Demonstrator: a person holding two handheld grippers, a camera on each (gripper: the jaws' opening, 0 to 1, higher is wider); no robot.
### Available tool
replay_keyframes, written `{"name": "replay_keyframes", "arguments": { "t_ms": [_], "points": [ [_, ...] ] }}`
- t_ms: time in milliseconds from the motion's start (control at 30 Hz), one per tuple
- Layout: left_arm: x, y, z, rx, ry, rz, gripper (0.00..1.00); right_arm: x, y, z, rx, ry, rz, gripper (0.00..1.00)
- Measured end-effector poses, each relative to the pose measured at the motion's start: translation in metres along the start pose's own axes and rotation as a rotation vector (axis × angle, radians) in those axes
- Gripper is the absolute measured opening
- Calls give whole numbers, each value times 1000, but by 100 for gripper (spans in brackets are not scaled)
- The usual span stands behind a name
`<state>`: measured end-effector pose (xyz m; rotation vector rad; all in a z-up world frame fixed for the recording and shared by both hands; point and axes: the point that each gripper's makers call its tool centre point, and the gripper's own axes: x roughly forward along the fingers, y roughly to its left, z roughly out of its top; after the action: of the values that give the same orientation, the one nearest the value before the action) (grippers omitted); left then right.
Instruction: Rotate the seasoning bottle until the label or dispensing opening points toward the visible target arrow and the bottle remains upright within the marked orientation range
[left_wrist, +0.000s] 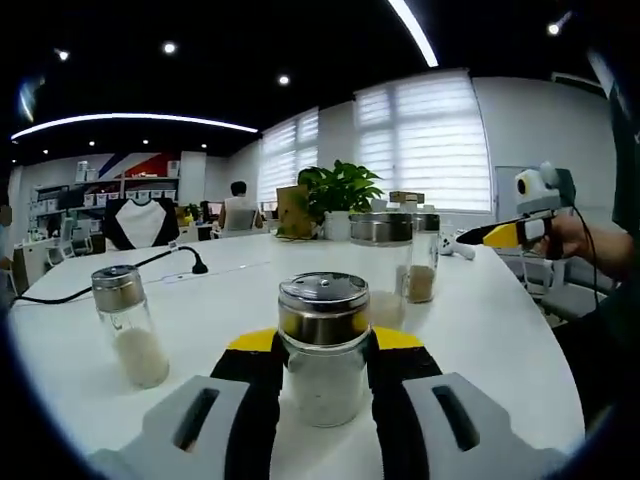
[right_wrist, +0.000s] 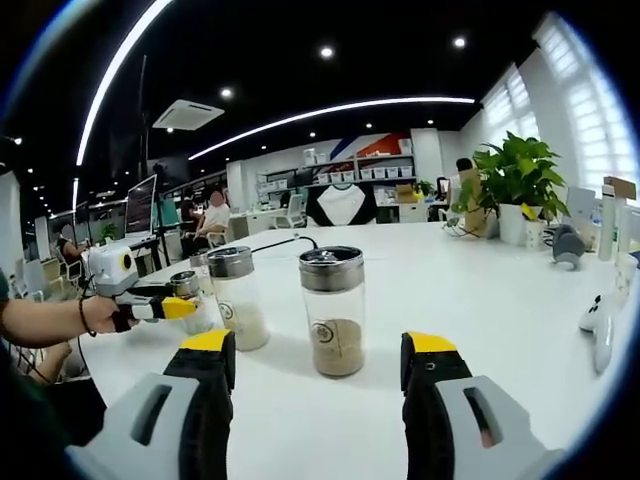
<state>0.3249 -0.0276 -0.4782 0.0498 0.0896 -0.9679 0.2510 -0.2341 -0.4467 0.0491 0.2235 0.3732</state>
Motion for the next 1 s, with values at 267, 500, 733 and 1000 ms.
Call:
{"name": "replay_keyframes", "arguments": {
  "t_ms": [267,500,733,1000],
  "points": [
    [-1,-2,0,5,-3,-90,35,1,-2,-2,6,6,-3,68],
    [1,-4,1,6,-18,-142,35,1,-4,-1,6,2,-6,68],
    [4,-4,1,12,-8,-156,35,2,-3,-1,7,6,-5,68],
    [4,-3,3,40,-23,-146,35,0,-2,1,-3,3,-5,68]
  ]
}}
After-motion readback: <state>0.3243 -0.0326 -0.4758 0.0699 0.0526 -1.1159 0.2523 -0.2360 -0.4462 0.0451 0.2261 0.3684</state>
